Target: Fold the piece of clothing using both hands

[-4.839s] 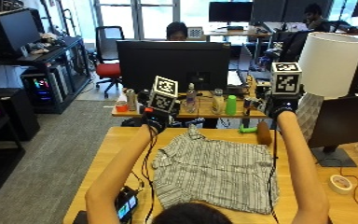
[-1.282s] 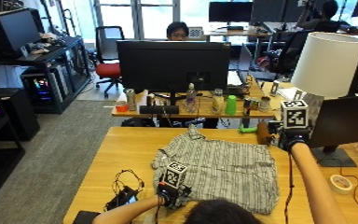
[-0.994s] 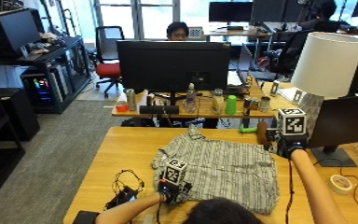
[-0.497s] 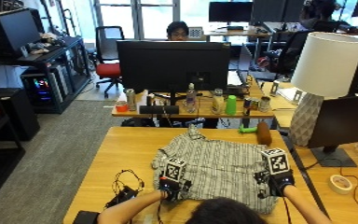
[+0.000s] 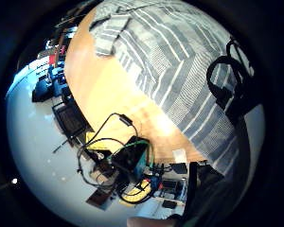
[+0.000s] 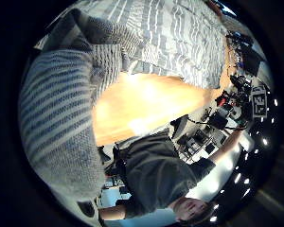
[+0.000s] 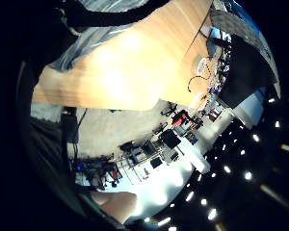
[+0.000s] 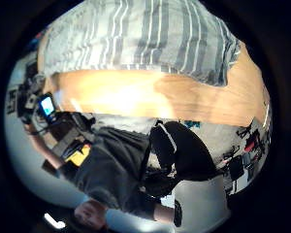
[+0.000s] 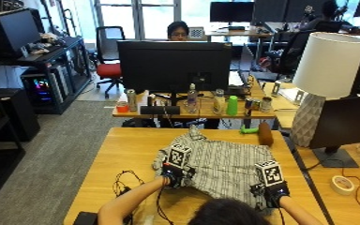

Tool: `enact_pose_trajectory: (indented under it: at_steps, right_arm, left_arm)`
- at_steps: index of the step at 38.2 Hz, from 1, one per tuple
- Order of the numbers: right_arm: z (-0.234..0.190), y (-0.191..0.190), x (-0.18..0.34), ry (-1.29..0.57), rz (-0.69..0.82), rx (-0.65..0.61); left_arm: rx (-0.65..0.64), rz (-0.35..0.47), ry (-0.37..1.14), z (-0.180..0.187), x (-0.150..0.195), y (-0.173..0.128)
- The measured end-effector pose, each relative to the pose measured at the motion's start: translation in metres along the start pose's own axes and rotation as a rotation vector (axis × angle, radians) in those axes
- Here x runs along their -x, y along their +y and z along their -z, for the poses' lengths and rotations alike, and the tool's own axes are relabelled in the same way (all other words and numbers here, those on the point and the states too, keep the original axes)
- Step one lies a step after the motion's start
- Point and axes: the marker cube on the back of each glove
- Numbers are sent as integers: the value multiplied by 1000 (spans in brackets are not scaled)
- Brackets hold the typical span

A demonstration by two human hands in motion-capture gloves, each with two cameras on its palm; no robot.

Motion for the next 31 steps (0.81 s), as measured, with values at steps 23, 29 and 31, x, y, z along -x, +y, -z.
enact_pose_trajectory:
  at_steps: [23, 29, 31]
  right_arm:
    - [-40, -26, 15, 95, -96, -211]
    - [-38, -36, 15, 119, -106, -246]
    - [-35, -36, 17, 131, -108, -262]
  left_arm:
    - [-126, -24, -30, 40, 6, 6]
    - [-142, -19, -17, 47, 5, 4]
    - [-149, -16, -13, 49, 5, 4]
